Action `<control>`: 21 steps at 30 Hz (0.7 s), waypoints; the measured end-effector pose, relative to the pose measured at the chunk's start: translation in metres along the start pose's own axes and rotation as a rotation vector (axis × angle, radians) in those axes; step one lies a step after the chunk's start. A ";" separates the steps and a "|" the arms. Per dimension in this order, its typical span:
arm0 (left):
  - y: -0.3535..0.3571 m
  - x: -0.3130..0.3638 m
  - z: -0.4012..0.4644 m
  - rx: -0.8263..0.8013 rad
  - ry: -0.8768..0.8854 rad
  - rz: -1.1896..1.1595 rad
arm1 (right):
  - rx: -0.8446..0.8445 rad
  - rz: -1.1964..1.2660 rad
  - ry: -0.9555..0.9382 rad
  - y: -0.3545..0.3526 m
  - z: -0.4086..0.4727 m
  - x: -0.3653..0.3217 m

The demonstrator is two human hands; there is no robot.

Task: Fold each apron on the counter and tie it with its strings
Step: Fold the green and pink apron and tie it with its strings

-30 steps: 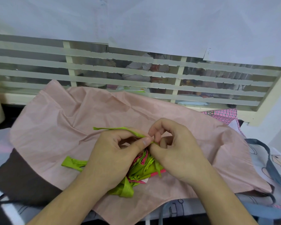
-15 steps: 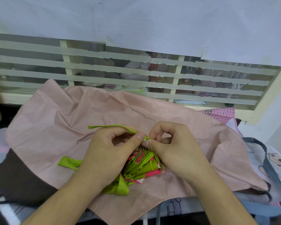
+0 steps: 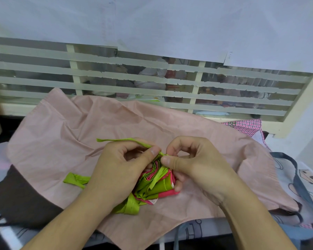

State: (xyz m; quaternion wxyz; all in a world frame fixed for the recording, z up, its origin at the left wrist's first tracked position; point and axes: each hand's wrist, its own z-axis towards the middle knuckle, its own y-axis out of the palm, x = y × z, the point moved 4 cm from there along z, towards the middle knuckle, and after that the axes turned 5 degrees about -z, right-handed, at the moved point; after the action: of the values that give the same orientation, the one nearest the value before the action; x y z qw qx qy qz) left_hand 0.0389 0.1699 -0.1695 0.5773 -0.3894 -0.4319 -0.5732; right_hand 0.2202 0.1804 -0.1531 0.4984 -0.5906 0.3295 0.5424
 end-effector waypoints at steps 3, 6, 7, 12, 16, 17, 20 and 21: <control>-0.001 0.000 0.000 0.015 -0.011 -0.017 | -0.040 0.110 -0.012 0.000 0.002 0.002; -0.001 -0.001 -0.001 0.009 -0.047 -0.011 | -0.050 0.211 0.005 0.001 0.004 0.004; -0.001 -0.002 0.000 0.010 -0.054 -0.010 | -0.055 0.217 0.014 0.002 0.005 0.004; -0.002 -0.001 0.000 0.036 -0.085 -0.034 | -0.057 0.165 0.009 0.003 0.007 0.008; -0.005 -0.004 0.002 0.090 -0.158 -0.129 | -0.059 0.381 0.031 0.002 0.006 0.004; -0.006 -0.005 0.002 0.104 -0.182 -0.161 | -0.061 0.438 0.047 0.001 0.007 0.003; -0.007 -0.007 0.002 0.139 -0.261 -0.256 | -0.029 0.556 0.092 0.002 0.011 0.005; -0.006 -0.008 0.003 0.154 -0.291 -0.290 | -0.010 0.582 0.114 0.002 0.012 0.007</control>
State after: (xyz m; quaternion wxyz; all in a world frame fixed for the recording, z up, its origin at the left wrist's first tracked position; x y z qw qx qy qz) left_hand 0.0329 0.1748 -0.1764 0.4484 -0.3566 -0.6049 -0.5531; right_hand 0.2163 0.1927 -0.1594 0.2998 -0.5033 0.5096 0.6302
